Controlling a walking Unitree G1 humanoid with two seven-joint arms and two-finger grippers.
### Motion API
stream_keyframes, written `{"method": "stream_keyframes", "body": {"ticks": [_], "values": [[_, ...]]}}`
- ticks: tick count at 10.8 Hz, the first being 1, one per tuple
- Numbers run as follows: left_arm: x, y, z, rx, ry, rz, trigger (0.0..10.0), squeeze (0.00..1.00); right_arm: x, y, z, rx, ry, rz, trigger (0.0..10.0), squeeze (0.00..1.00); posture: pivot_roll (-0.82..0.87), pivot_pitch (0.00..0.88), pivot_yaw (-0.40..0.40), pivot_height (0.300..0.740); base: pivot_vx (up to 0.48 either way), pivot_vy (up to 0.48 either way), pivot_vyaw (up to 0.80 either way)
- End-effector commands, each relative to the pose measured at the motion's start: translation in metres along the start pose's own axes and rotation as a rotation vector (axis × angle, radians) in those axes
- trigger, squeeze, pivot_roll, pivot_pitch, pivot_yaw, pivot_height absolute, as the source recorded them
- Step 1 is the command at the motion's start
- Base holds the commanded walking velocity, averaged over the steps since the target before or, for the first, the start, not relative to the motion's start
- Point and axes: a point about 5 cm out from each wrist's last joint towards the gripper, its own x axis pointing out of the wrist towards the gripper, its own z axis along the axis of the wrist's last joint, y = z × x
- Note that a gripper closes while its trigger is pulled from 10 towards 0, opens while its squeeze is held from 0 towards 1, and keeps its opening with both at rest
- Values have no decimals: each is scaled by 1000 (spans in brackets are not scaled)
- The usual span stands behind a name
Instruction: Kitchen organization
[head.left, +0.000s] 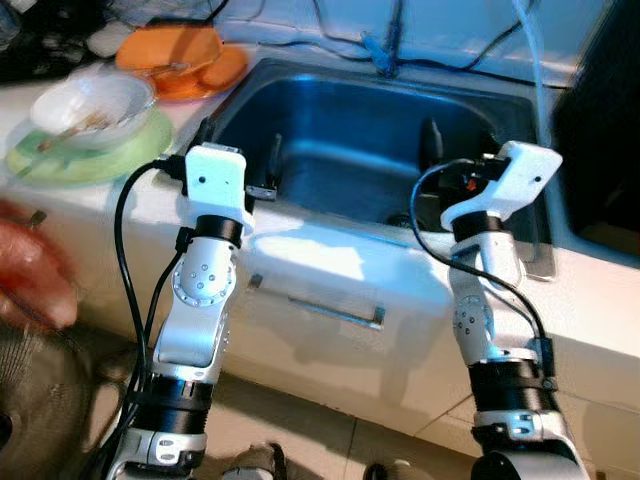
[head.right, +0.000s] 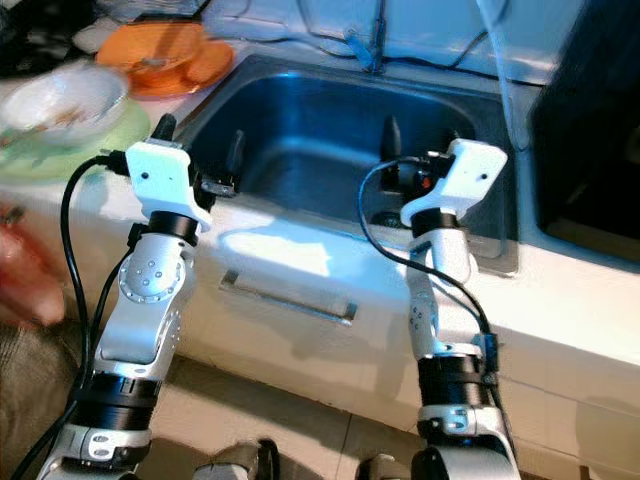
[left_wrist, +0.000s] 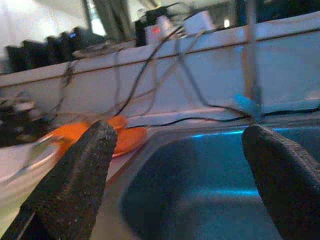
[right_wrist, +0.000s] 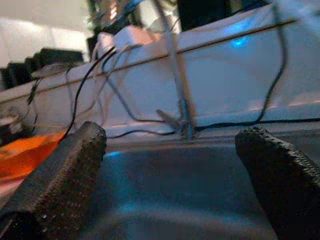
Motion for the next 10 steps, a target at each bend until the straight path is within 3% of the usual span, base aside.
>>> {"method": "stream_keyframes", "body": {"ticks": [1,5,10], "values": [[0,1,1,10,-4,1,10000,0,-2,2,-5,-2,23,2,10000,0,45,147,3,740,0,0,800],[-2,4,-1,21,6,17,10000,0,-2,2,-7,-1,33,-1,10000,0,47,148,3,740,0,0,800],[-2,3,-1,14,7,14,10000,0,-2,2,-9,-5,43,2,10000,0,46,150,2,740,0,0,0]]}}
